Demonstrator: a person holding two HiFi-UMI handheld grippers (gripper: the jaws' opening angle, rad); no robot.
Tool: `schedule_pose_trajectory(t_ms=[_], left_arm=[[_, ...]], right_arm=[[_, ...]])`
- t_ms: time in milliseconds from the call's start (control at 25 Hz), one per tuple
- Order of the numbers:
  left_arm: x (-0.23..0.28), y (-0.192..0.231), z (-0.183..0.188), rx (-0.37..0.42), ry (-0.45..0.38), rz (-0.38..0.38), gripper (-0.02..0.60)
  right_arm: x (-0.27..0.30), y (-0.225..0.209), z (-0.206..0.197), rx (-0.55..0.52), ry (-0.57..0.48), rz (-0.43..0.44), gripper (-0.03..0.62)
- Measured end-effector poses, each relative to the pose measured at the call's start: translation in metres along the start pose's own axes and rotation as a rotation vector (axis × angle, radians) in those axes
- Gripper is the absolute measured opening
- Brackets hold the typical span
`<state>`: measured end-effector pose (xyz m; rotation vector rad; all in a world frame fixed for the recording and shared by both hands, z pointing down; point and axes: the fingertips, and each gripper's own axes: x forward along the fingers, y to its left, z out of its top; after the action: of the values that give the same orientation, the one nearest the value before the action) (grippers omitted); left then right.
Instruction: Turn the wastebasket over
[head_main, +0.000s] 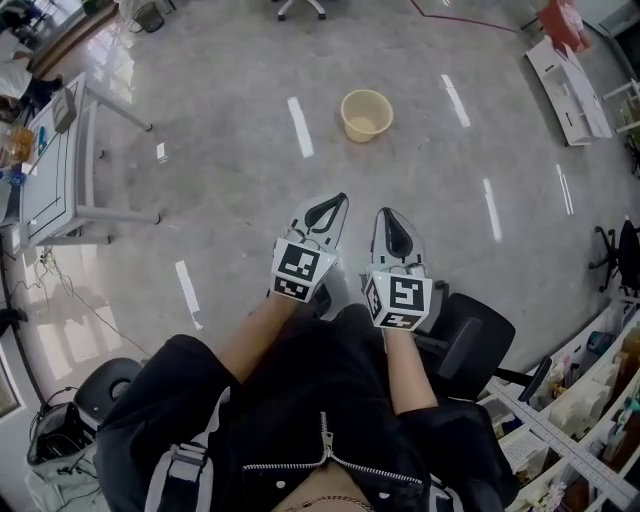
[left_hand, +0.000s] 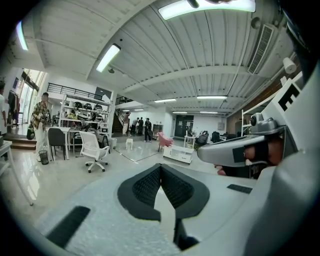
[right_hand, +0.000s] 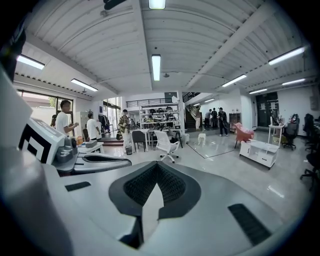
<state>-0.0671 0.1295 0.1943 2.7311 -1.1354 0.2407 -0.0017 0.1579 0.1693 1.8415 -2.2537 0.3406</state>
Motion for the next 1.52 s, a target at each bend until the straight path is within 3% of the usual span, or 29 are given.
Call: schedule_pose_trajectory(t_ms=[640,920,1120,1520], left_arm=[[0.071,0.075,0.004,-0.014,0.027,0.046,0.006],[0.146,0.104,0.017,0.03,0.044,0.065,0.006],[0.216,0.127,0.03,-0.004,0.064,0.088,0.006],[0.317,0.17,0.055,0.034,0.105,0.128,0.006]], right_arm=[[0.089,-0.038,0.014,0.012,0.021,-0.01,0.009],[0.162,-0.086,0.027,0.032,0.02,0.014,0.009],[0.224,-0.128,0.045,0.029,0.036,0.056,0.009],[0.326,-0.199,0.066,0.023,0.084,0.115,0.009]])
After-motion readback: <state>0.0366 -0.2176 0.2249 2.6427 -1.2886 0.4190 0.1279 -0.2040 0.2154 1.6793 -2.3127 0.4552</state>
